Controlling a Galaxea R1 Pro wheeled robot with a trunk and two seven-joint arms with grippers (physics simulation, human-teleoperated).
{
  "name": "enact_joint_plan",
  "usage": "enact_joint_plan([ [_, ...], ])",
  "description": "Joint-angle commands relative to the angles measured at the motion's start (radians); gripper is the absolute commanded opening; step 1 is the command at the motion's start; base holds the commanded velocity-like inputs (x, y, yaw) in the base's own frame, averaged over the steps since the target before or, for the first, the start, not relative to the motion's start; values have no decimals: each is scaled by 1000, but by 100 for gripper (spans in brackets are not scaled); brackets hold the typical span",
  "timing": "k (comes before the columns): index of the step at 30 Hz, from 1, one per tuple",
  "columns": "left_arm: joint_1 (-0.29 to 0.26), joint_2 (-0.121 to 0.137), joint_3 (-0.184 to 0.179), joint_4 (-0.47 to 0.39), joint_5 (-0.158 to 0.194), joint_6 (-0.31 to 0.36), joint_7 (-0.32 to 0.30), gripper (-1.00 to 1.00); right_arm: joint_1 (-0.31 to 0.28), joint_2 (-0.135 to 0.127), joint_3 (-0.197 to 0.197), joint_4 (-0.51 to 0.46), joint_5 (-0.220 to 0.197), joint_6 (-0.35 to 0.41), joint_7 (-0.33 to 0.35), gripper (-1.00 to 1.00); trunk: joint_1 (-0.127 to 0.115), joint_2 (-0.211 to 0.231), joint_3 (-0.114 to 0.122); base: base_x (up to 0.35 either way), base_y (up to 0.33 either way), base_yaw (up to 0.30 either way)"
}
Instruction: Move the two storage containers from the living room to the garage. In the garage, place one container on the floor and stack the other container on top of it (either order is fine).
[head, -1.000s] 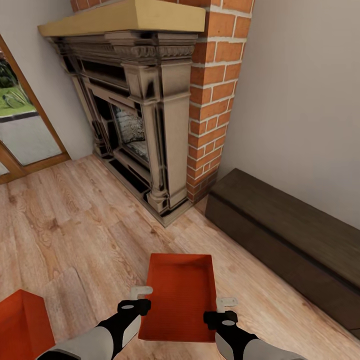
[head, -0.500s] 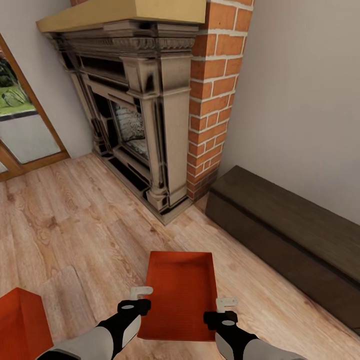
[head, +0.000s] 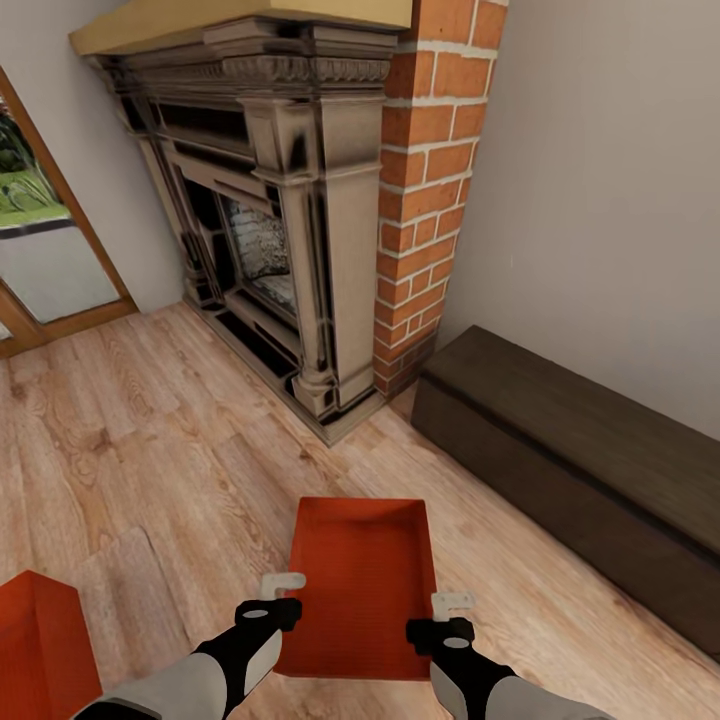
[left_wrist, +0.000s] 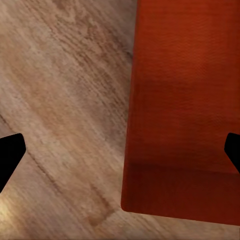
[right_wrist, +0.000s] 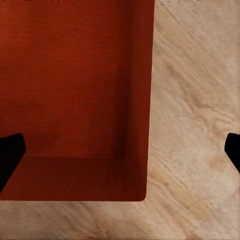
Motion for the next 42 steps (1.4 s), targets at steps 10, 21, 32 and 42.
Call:
enact_joint_plan([
  [10,0,2,-10,-2,10,2,2,100,-1,0,8,-33,-3,-24,-5,100,38,-71,-32,0,0,0],
  [21,0,2,-10,-2,11,2,2,100,-1,0,9,-34,-1,-50,-5,100,80,-148,-67,0,0,0],
  [32,0,2,-10,-8,13,-8,7,100,0,-3,9,-34,-3,-86,-6,100,107,-197,-88,0,0,0],
  [42,0,2,-10,-3,13,-8,4,100,-1,-21,7,-34,-7,-85,-7,100,107,-197,-88,0,0,0],
])
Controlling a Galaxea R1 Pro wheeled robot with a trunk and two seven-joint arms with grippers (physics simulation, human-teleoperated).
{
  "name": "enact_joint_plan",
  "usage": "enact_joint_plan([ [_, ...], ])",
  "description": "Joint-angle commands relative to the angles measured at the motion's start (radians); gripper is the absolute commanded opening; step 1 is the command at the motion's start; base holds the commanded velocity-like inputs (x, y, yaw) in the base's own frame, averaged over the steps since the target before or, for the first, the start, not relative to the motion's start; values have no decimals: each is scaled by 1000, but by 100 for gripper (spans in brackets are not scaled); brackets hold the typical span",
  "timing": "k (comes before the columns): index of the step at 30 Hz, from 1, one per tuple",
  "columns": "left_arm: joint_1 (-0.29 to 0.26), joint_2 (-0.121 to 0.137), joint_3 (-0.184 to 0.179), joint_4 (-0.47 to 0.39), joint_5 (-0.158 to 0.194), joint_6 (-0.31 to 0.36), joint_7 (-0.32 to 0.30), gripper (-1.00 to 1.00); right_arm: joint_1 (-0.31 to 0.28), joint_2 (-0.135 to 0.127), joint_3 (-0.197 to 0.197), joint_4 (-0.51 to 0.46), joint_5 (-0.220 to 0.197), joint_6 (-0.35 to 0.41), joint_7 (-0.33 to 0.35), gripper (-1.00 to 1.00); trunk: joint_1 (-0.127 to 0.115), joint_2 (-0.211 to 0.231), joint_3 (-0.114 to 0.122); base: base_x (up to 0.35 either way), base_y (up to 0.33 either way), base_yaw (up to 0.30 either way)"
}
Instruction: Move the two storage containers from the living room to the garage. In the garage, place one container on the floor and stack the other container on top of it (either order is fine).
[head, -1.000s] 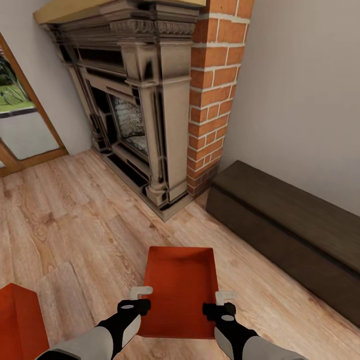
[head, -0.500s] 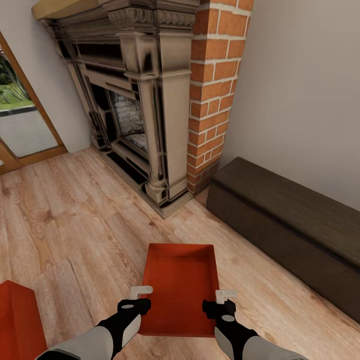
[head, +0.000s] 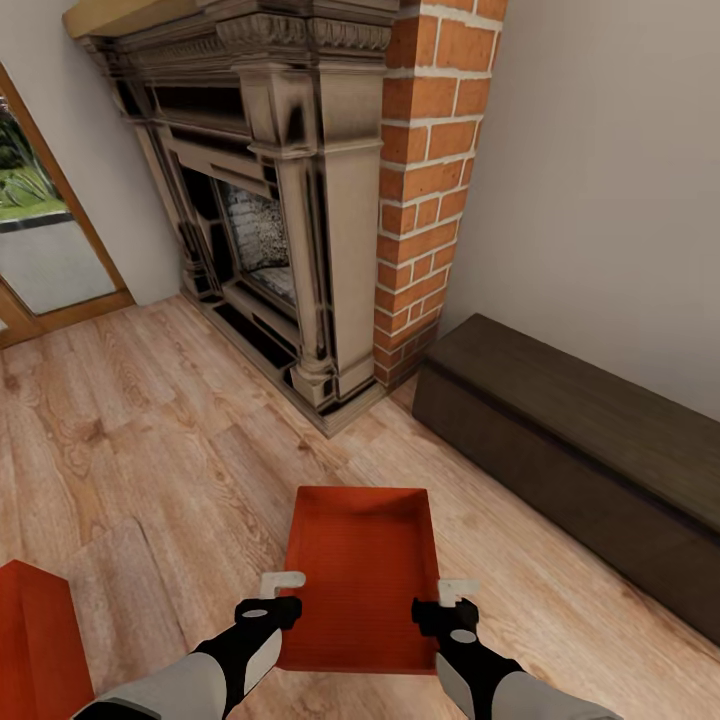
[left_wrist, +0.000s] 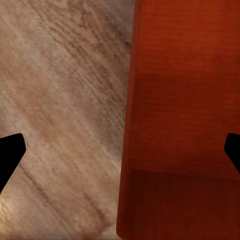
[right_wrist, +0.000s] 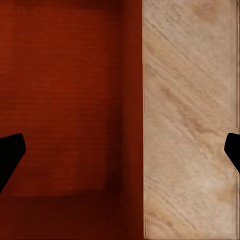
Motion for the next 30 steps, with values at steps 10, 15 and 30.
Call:
enact_joint_plan([
  [10,0,0,-9,0,10,1,5,100,-1,-19,10,1,-4,1,-6,100,0,0,-1,0,0,0],
  [15,0,0,-9,1,10,1,6,100,-1,-27,10,0,-4,4,-6,100,0,0,-1,0,0,0],
  [30,0,0,-9,1,9,0,6,100,0,-23,13,1,1,2,-4,100,50,-91,-41,0,0,0],
])
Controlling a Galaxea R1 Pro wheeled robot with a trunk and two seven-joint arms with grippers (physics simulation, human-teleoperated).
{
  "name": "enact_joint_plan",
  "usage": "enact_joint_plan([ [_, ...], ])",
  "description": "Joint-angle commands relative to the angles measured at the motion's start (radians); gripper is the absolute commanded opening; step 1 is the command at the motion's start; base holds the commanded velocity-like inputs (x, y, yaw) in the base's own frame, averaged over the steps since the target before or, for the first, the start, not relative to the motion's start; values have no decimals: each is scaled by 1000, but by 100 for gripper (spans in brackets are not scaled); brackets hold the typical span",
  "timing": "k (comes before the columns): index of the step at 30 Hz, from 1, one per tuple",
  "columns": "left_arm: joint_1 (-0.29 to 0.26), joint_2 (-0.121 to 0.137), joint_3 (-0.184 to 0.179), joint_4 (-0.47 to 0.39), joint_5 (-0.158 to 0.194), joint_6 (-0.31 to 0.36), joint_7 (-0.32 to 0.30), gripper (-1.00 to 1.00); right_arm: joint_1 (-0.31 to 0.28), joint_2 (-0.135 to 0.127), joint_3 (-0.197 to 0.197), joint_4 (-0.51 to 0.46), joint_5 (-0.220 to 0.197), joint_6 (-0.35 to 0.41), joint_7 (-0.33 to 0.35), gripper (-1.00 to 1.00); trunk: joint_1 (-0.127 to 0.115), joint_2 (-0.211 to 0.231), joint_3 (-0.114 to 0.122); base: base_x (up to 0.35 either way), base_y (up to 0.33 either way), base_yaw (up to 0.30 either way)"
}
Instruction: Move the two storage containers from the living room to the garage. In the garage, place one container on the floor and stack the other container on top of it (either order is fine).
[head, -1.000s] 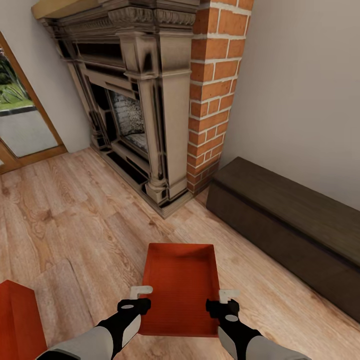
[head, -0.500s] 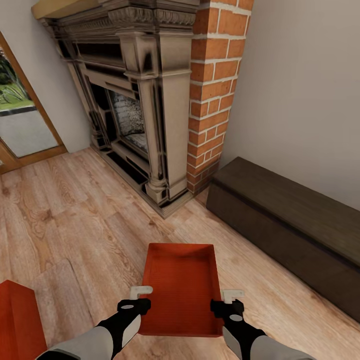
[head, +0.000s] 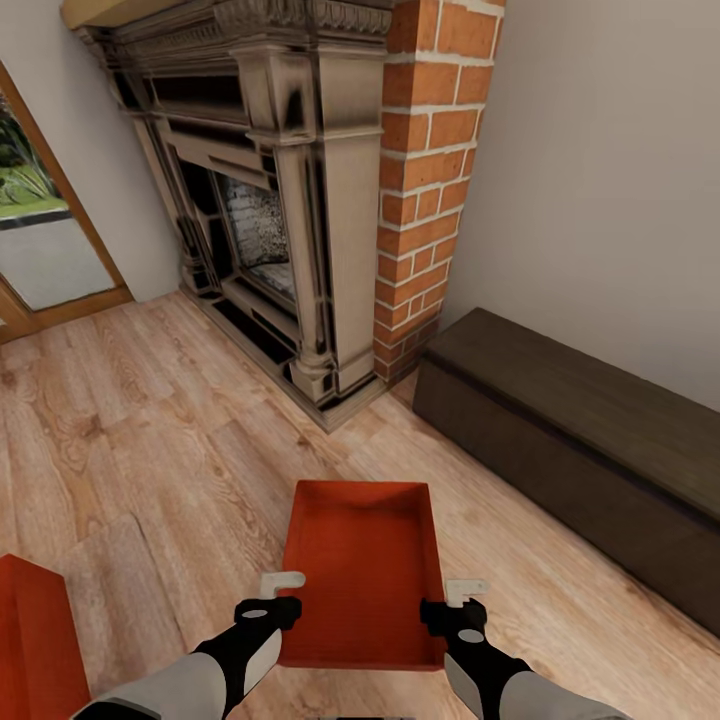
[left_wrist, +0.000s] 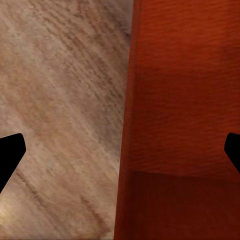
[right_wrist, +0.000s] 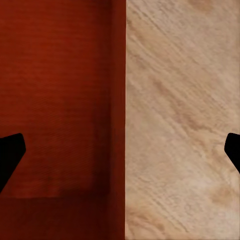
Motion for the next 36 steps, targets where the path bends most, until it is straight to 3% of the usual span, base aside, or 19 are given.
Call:
enact_joint_plan([
  [1,0,0,-9,-1,9,1,5,100,-1,0,8,1,-3,-3,-5,100,4,-8,-4,0,0,0],
  [6,0,1,-9,-1,9,0,6,100,-1,-1,7,1,-3,-5,-5,100,23,-43,-20,0,0,0],
  [13,0,1,-9,-1,9,0,8,100,-1,-2,7,1,-3,-5,-5,100,23,-43,-20,0,0,0],
  [27,0,1,-9,-1,9,0,7,100,-1,-2,7,1,-3,-5,-5,100,77,-141,-63,0,0,0],
  [36,0,1,-9,-1,9,-1,7,100,-1,-1,5,1,-5,-2,2,100,77,-141,-63,0,0,0],
])
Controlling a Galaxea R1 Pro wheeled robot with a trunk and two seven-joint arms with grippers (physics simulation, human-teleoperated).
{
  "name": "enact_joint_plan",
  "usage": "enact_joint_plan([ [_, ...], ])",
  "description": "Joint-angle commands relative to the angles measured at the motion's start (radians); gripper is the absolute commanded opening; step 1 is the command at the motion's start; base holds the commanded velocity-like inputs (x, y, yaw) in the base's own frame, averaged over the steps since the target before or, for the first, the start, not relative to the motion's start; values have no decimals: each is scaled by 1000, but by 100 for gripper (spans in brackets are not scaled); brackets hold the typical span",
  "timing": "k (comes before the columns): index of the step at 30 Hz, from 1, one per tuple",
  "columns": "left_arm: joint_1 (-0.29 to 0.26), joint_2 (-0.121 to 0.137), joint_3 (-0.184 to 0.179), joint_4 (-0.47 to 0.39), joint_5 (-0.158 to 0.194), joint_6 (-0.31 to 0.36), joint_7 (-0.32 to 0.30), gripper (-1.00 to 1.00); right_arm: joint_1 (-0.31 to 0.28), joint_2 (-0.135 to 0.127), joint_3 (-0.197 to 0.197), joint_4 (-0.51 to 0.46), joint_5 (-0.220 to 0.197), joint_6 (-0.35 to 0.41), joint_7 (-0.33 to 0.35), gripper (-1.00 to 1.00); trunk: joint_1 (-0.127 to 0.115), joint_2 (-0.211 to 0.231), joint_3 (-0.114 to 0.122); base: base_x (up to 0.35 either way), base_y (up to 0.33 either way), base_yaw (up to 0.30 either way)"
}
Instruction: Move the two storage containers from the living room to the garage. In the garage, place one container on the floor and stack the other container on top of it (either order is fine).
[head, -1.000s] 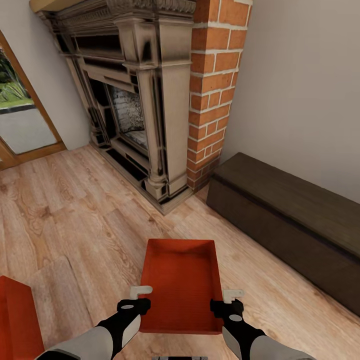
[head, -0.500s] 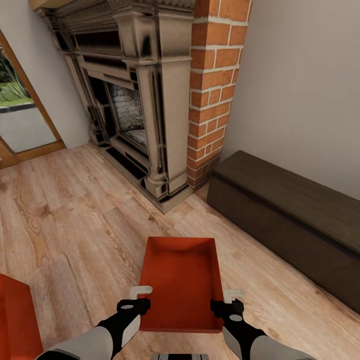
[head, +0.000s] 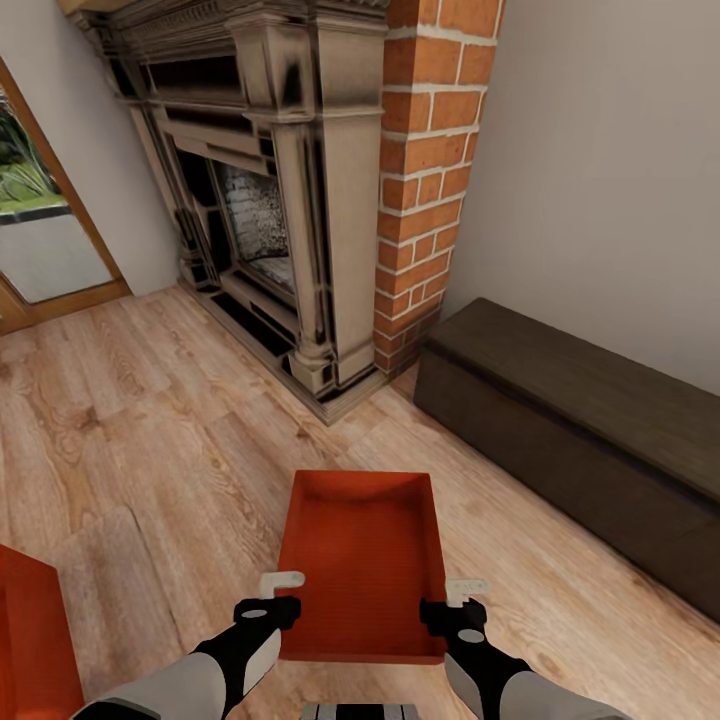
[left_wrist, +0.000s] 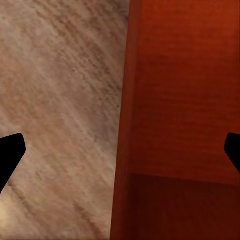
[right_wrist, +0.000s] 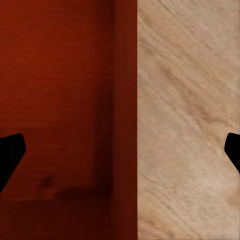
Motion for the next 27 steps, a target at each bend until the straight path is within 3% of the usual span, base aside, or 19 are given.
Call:
enact_joint_plan([
  [1,0,0,-9,0,10,1,4,100,-1,0,8,1,-4,-2,-4,100,4,-7,-4,0,0,0],
  [14,0,0,-9,-3,10,0,5,100,0,-1,6,1,-5,0,-2,100,53,-98,-45,0,0,0],
  [27,0,2,-9,-7,9,2,4,100,0,0,2,1,-10,-1,-2,100,53,-98,-45,0,0,0],
])
